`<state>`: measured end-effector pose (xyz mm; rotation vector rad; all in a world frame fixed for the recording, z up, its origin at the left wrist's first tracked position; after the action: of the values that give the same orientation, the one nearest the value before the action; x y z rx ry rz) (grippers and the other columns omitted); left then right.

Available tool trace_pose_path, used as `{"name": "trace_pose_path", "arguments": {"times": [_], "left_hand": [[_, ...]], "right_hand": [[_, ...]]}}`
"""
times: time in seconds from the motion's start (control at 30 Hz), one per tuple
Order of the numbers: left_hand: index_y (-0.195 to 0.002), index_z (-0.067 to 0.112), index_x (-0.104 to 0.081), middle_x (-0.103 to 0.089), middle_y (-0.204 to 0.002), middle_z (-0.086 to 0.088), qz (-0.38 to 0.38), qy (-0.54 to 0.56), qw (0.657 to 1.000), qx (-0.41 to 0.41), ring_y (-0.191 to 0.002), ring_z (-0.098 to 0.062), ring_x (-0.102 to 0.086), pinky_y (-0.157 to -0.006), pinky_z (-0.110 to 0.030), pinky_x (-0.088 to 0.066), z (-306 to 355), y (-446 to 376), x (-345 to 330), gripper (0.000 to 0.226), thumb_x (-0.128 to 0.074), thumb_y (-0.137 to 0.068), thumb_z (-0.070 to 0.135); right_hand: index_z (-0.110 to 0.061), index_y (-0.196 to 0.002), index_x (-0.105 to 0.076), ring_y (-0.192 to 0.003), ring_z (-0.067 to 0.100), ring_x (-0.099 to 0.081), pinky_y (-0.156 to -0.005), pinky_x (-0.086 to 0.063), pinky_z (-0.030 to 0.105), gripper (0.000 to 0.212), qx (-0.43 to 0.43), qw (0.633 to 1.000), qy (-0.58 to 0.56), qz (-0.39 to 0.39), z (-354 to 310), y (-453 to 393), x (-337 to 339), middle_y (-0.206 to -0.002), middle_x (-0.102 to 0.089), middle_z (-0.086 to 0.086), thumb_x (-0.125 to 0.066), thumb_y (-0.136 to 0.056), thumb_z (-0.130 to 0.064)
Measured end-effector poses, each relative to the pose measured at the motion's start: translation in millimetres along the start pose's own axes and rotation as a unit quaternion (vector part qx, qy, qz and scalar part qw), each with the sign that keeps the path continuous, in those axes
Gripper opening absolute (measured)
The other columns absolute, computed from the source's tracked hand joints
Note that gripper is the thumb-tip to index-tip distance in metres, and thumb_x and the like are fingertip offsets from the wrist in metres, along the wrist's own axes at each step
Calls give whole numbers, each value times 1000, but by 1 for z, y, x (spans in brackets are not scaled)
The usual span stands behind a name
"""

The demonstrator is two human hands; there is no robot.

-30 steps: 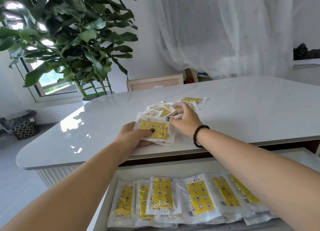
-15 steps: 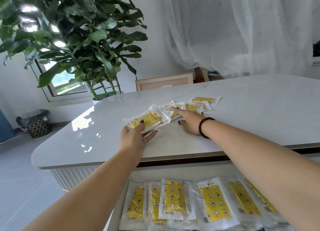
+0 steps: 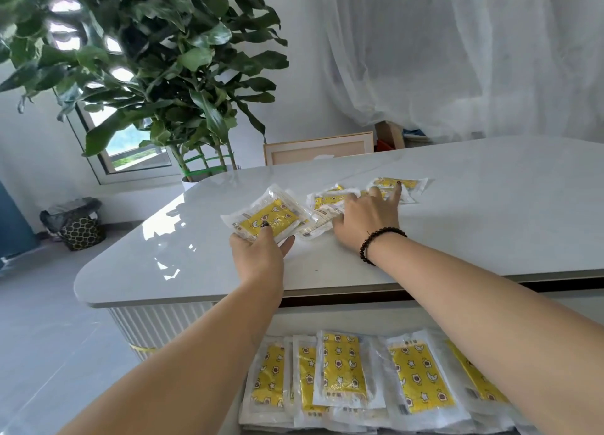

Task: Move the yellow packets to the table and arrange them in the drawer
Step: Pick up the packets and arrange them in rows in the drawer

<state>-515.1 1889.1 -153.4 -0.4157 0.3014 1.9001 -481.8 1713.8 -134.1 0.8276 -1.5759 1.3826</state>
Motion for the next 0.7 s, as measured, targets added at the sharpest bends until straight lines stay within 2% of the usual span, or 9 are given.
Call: {"name": "trace_pose_path", "arguments": {"times": [0.07, 0.13, 0.17, 0.23, 0.37, 0.47, 0.57, 0.63, 0.7], "left_hand": [[-108, 12, -46, -58, -114, -4, -5, 2, 1000, 0, -49, 0, -67, -87, -36, -56, 1, 1, 0, 16, -46, -95, 2], [-107, 12, -46, -58, -112, -3, -7, -1, 1000, 2, -46, 3, -65, -92, -40, -54, 1, 3, -1, 15, -46, -96, 2], [-107, 12, -46, -59, -112, -3, -7, -3, 1000, 4, -46, 3, -64, -94, -41, -53, 1, 4, -1, 15, -46, -96, 3], [-105, 12, -47, -59, -113, -4, -10, -5, 1000, 10, -46, 2, -65, -94, -41, -53, 1, 4, 0, 13, -46, -96, 3], [-105, 11, -51, -62, -118, -10, -39, -3, 999, 26, -54, -5, -70, -89, -39, -56, 0, 0, 1, 15, -49, -94, 1], [-116, 8, -48, -61, -122, -13, -45, -2, 999, 24, -63, -11, -71, -86, -37, -57, 0, -4, 1, 23, -50, -94, 1], [-124, 8, -44, -58, -125, -13, -47, -10, 999, 25, -64, -12, -72, -80, -34, -59, -1, -9, 1, 31, -50, -94, 0], [-136, 13, -38, -54, -130, -10, -50, -11, 998, 25, -70, -14, -72, -76, -32, -61, -2, -9, 0, 45, -51, -94, -1], [-151, 27, -19, -44, -134, 0, -54, -5, 998, 16, -72, -14, -72, -75, -31, -60, -2, -10, 0, 72, -50, -94, -3]], "right_hand": [[-22, -136, -41, -132, 27, -31, -113, -15, 56, 56, 58, 996, -72, 9, 0, -3, -5, -134, -47, 8, -44, -87, -49], [-36, -146, -26, -143, 25, -15, -116, -13, 53, 68, 133, 975, -147, -98, -3, -3, -18, -153, -25, 2, -48, -86, -56], [-40, -148, -20, -145, 23, -13, -116, -15, 51, 71, 147, 964, -162, -153, -4, -1, -22, -156, -21, -4, -47, -85, -61], [-43, -145, -23, -142, 22, -22, -113, -26, 48, 73, 142, 958, -169, -183, -4, 0, -22, -153, -28, -9, -45, -81, -71], [-41, -138, -38, -129, 25, -35, -100, -40, 45, 57, 128, 975, -118, -138, -5, -1, -13, -134, -42, -3, -39, -86, -65], [-26, -130, -52, -121, 27, -43, -90, -46, 40, 40, 131, 984, -55, -108, -1, 1, -7, -126, -47, 1, -36, -96, -43], [-15, -113, -59, -106, 28, -54, -73, -43, 32, 29, 119, 991, -42, -47, 6, 7, 0, -114, -54, 5, -36, -99, -23], [-11, -108, -59, -94, 29, -60, -66, -41, 31, 26, 104, 994, -34, -19, 11, 9, 3, -108, -59, 7, -36, -96, -11], [-8, -108, -58, -92, 29, -60, -66, -41, 31, 25, 66, 995, -75, -1, 21, 11, 6, -105, -61, 10, -36, -96, -8]]}}
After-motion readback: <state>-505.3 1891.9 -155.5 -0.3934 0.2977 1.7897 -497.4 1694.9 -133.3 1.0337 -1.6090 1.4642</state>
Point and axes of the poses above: each hand's wrist, its own y-axis away from the middle knuckle, its own x-axis out of the back of the hand, z = x × y, the point moved 4 cm from there along -y, towards the middle knuckle
